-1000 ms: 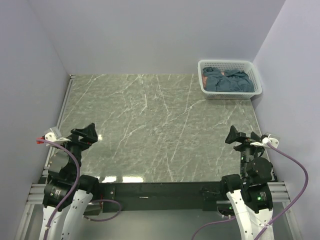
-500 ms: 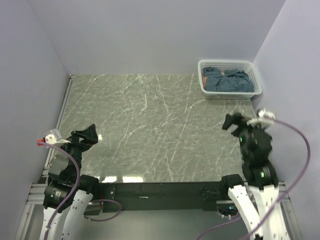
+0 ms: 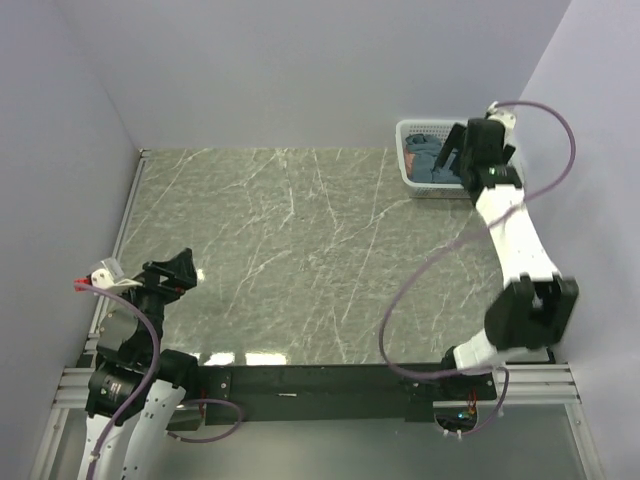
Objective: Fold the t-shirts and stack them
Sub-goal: Grab the tshirt from the pile, then move the tshirt to the center of the board, then flatten the tshirt out
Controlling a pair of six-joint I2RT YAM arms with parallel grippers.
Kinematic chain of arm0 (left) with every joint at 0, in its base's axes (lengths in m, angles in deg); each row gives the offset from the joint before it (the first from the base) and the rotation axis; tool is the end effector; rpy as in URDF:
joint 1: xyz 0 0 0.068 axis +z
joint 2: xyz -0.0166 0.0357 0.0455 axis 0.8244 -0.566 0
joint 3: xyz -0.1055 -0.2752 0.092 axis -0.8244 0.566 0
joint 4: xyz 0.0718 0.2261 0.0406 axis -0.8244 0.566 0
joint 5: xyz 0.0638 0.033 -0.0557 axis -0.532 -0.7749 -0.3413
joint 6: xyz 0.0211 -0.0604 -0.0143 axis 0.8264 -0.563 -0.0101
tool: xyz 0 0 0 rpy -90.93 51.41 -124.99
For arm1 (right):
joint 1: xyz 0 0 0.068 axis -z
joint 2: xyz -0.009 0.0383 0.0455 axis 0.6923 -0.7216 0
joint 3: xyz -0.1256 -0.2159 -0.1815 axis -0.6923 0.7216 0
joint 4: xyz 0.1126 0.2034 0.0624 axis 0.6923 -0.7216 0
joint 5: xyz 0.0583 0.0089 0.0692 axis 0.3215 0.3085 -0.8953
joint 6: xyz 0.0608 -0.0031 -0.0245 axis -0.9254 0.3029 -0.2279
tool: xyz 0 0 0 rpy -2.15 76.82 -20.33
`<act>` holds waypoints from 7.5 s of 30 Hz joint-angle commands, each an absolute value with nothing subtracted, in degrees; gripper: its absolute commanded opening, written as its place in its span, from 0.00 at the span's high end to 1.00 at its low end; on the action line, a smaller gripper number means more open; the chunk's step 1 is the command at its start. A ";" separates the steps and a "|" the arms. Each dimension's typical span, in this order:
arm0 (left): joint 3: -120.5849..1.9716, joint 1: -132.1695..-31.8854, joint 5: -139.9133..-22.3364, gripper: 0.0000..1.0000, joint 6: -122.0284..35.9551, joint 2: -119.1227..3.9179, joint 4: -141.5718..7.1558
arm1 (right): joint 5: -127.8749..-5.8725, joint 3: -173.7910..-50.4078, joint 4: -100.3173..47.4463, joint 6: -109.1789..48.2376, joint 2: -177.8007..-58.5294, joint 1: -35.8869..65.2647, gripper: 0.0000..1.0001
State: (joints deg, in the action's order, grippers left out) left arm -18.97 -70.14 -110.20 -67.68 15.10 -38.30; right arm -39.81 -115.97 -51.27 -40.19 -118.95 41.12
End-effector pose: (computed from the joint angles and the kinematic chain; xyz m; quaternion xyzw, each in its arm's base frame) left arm 0.0112 0.0160 0.2935 -0.2557 0.6447 -0.1915 0.6944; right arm 0.3114 -0.0026 0.4050 0.1882 0.8273 -0.0573 0.5261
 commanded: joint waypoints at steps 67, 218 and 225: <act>-20.10 -70.29 -106.44 0.01 -66.53 6.47 -39.09 | -88.67 -128.71 -48.93 -40.62 -121.99 12.28 0.59; -47.78 -60.10 -112.94 0.99 -60.55 -35.28 -32.41 | -47.37 -98.34 -52.12 -45.36 -134.29 -23.41 0.31; -48.48 -60.10 -113.82 0.99 -60.20 -35.72 -31.97 | -43.06 -100.44 -53.61 -45.28 -139.56 -24.47 0.39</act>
State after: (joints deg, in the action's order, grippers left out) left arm -47.78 -60.30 -111.98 -60.19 -36.17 -30.19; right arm -47.16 -98.07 -52.28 -44.85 -138.27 -24.08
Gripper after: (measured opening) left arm 0.024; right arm 0.619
